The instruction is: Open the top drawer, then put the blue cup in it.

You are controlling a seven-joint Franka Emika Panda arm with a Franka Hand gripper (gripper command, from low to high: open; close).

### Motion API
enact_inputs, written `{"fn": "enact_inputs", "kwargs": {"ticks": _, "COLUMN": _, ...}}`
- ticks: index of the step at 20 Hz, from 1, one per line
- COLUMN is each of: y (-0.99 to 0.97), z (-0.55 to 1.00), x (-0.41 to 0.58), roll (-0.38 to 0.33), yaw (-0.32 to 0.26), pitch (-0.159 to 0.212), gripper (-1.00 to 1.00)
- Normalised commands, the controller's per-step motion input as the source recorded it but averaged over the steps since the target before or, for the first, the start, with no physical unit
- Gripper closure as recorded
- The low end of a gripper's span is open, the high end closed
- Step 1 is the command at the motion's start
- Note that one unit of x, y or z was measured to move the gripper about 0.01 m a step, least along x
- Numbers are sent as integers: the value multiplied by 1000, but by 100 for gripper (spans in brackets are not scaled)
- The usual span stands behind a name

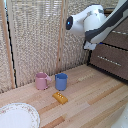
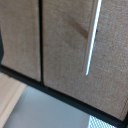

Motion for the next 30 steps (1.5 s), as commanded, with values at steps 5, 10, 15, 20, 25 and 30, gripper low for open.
{"fn": "enact_inputs", "kwargs": {"ticks": 5, "y": -591, "z": 170, "x": -126, "roll": -242, "yaw": 75, "pitch": -94, "gripper": -100}}
{"fn": "enact_inputs", "kwargs": {"ticks": 10, "y": -523, "z": -20, "x": -5, "roll": -186, "yaw": 106, "pitch": -15, "gripper": -100}}
{"fn": "enact_inputs", "kwargs": {"ticks": 15, "y": -583, "z": -39, "x": 0, "roll": -81, "yaw": 146, "pitch": 0, "gripper": -100}}
{"fn": "enact_inputs", "kwargs": {"ticks": 20, "y": -463, "z": 37, "x": 0, "roll": 13, "yaw": 276, "pitch": 2, "gripper": -100}}
{"fn": "enact_inputs", "kwargs": {"ticks": 25, "y": -124, "z": 27, "x": 30, "roll": 39, "yaw": 281, "pitch": 8, "gripper": 100}}
{"fn": "enact_inputs", "kwargs": {"ticks": 30, "y": -46, "z": -7, "x": 37, "roll": 0, "yaw": 2, "pitch": 0, "gripper": 100}}
